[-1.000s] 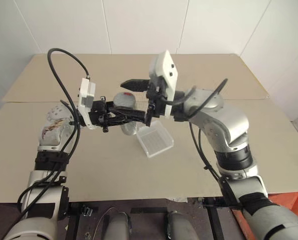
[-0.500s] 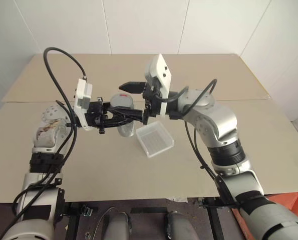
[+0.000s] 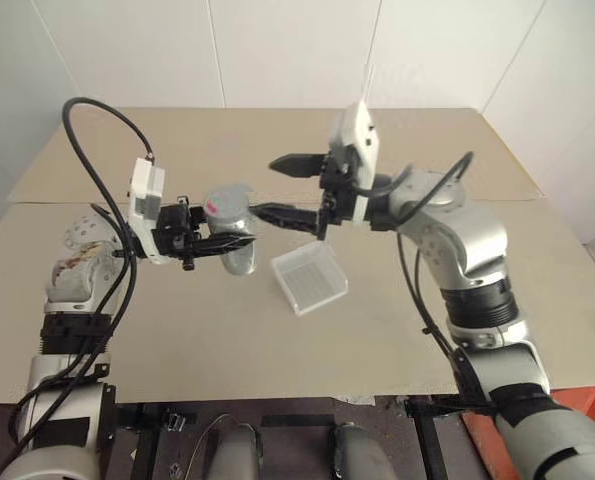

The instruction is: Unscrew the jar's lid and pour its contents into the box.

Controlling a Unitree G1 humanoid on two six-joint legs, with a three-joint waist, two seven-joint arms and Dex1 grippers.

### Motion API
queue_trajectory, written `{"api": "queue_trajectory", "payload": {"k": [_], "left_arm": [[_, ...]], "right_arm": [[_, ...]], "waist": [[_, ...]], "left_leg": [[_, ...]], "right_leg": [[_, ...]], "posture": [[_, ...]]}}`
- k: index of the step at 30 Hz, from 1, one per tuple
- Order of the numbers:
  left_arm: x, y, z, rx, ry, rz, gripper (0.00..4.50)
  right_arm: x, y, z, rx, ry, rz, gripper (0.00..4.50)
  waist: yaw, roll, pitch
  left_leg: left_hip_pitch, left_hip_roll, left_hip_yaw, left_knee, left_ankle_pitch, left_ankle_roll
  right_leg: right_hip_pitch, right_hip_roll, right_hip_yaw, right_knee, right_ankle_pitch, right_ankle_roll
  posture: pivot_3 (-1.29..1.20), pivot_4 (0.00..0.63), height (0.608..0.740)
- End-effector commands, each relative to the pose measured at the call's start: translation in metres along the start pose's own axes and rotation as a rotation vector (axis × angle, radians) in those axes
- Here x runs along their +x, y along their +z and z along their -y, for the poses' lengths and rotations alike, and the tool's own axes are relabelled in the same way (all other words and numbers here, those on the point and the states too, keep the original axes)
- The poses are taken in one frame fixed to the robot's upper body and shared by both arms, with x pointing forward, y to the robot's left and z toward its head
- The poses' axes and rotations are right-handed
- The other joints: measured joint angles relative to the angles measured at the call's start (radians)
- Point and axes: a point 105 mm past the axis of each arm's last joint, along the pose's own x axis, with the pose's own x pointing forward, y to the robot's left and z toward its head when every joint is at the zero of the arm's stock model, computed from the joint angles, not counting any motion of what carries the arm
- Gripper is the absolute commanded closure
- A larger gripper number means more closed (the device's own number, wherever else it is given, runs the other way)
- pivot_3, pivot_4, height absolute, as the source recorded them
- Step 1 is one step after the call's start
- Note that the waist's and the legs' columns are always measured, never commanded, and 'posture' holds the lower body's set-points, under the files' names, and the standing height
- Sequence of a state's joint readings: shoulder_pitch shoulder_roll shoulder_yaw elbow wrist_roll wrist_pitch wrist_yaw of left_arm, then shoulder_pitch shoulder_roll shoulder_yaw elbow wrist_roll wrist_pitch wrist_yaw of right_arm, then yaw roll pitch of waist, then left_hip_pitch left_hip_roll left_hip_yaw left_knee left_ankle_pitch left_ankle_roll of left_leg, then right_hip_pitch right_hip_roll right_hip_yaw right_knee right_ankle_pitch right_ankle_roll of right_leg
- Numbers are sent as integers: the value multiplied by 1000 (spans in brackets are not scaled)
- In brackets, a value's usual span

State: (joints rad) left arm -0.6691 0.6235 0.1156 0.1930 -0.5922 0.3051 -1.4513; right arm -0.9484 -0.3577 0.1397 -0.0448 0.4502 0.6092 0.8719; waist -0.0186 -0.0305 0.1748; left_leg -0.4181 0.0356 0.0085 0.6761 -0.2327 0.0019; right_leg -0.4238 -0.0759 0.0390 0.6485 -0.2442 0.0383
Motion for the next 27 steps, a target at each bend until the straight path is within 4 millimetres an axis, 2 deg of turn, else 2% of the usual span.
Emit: {"api": "queue_trajectory", "payload": {"k": [1,8,14,20,27], "left_arm": [[-1,14,3,50,-16,20,2446],[-1,11,1,54,8,18,2446],[4,6,-3,56,24,17,2446],[10,4,-4,58,15,22,2446],[16,3,-6,64,3,23,2446]], "right_arm": [[-5,12,-2,-48,1,46,9],[-11,11,-9,-62,25,34,9],[-15,22,-27,-79,109,59,9],[1,26,-37,-80,121,57,9],[22,23,-36,-67,84,6,9]], "waist": [[0,0,0],[0,0,0],[2,0,0],[-1,0,0],[1,0,0]], "left_leg": [[0,0,0,0,0,0],[0,0,0,0,0,0],[0,0,0,0,0,0],[0,0,0,0,0,0],[0,0,0,0,0,0]], "right_leg": [[0,0,0,0,0,0],[0,0,0,0,0,0],[0,0,0,0,0,0],[0,0,0,0,0,0],[0,0,0,0,0,0]], "posture": [[0,150,740],[0,150,740],[0,150,740],[0,150,740],[0,150,740]]}}
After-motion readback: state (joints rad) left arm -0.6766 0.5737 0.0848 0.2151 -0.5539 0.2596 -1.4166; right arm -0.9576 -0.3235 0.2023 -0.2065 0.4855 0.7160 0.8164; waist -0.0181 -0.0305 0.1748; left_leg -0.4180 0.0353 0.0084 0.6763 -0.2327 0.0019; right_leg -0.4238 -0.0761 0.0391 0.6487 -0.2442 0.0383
